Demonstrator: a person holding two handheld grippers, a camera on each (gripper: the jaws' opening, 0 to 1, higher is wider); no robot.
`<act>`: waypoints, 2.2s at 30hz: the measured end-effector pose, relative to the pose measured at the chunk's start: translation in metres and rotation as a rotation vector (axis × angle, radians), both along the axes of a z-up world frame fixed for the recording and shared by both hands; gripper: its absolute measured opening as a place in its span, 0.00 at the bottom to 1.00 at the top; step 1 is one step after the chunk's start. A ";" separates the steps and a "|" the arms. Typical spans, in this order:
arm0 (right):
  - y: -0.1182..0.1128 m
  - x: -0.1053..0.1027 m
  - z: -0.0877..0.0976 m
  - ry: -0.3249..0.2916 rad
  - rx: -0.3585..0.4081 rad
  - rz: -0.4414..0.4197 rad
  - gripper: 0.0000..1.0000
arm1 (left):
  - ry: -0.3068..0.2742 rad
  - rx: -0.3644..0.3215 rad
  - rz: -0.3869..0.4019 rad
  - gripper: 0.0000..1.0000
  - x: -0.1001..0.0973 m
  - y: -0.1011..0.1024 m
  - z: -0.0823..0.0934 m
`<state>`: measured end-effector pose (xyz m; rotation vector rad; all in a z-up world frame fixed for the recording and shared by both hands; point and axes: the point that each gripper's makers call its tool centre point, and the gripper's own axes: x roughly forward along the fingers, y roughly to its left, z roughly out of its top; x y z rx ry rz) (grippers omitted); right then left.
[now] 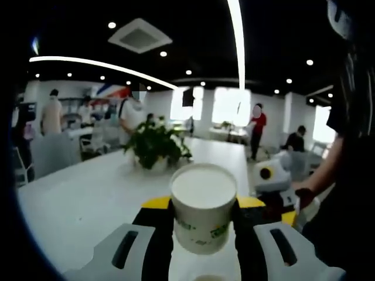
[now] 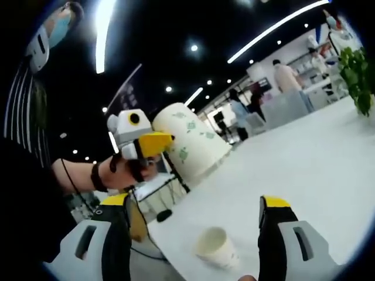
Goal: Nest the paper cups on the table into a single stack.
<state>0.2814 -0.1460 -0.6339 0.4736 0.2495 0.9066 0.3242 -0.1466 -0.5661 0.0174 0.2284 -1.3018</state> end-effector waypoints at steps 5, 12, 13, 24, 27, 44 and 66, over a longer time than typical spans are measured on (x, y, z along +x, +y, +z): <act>0.004 -0.001 0.003 -0.004 0.005 0.017 0.88 | 0.008 -0.011 -0.038 0.38 -0.008 -0.006 0.001; 0.009 -0.002 0.010 -0.017 0.029 0.051 0.85 | 0.018 -0.018 -0.061 0.38 -0.012 -0.009 0.001; 0.010 -0.003 0.010 -0.016 0.027 0.055 0.85 | 0.019 -0.019 -0.062 0.38 -0.013 -0.009 0.001; 0.014 -0.008 0.017 -0.033 0.039 0.083 0.82 | 0.021 -0.009 -0.057 0.38 -0.011 -0.007 -0.007; 0.015 -0.009 0.018 -0.037 0.052 0.089 0.80 | 0.029 -0.003 -0.057 0.38 -0.011 -0.007 -0.009; 0.016 -0.021 0.042 -0.059 0.120 0.140 0.73 | 0.066 -0.008 -0.038 0.38 -0.011 0.004 -0.017; 0.001 -0.020 0.066 -0.051 0.244 0.142 0.58 | 0.101 0.008 -0.060 0.38 -0.023 0.010 -0.030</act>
